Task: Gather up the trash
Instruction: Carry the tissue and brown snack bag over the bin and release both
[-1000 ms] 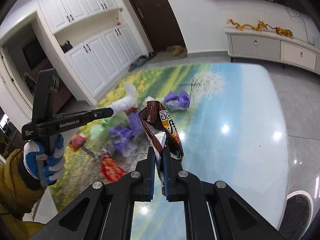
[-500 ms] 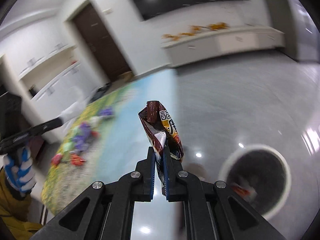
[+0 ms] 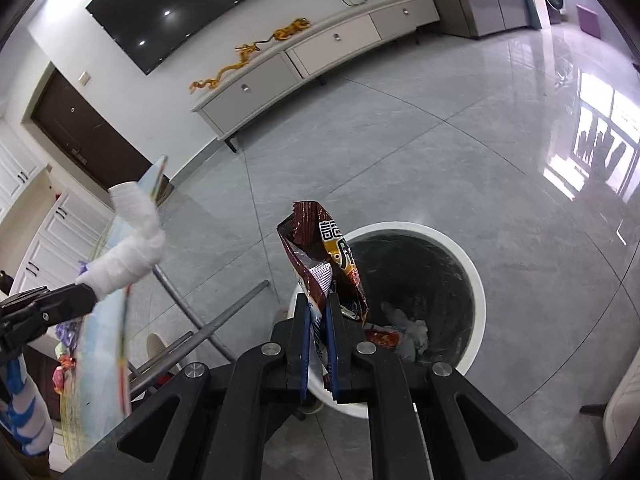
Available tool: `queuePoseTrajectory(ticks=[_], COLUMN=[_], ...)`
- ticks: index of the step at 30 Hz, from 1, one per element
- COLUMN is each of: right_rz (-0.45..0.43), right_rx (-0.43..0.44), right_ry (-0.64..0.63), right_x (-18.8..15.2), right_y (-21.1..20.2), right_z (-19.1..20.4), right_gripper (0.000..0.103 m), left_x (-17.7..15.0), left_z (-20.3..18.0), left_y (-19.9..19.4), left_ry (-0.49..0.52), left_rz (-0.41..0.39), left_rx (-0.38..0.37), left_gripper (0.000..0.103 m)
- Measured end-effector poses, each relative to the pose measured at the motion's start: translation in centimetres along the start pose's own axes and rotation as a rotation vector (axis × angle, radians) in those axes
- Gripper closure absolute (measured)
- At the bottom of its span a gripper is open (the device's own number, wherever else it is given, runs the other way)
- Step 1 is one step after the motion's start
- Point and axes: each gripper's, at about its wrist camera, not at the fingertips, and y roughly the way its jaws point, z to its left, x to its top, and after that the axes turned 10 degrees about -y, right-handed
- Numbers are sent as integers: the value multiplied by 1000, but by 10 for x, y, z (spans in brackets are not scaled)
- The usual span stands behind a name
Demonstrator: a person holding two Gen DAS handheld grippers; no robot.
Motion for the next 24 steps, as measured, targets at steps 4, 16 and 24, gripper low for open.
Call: queuePoseTrajectory(ticks=[4, 16, 24], right_rz=[17, 59, 29], right_rx=[-3, -46, -48], right_ry=[18, 52, 67], right_x=[2, -10, -17], right_y=[11, 25, 4], right_z=[-14, -38, -33], right_gripper=[94, 55, 55], left_x=[10, 23, 14], left_z=[-13, -8, -8], left_y=[31, 69, 37], left_ry=[10, -74, -58], left_rz=[42, 77, 21], left_rx=[20, -23, 21], left_gripper=[102, 55, 55])
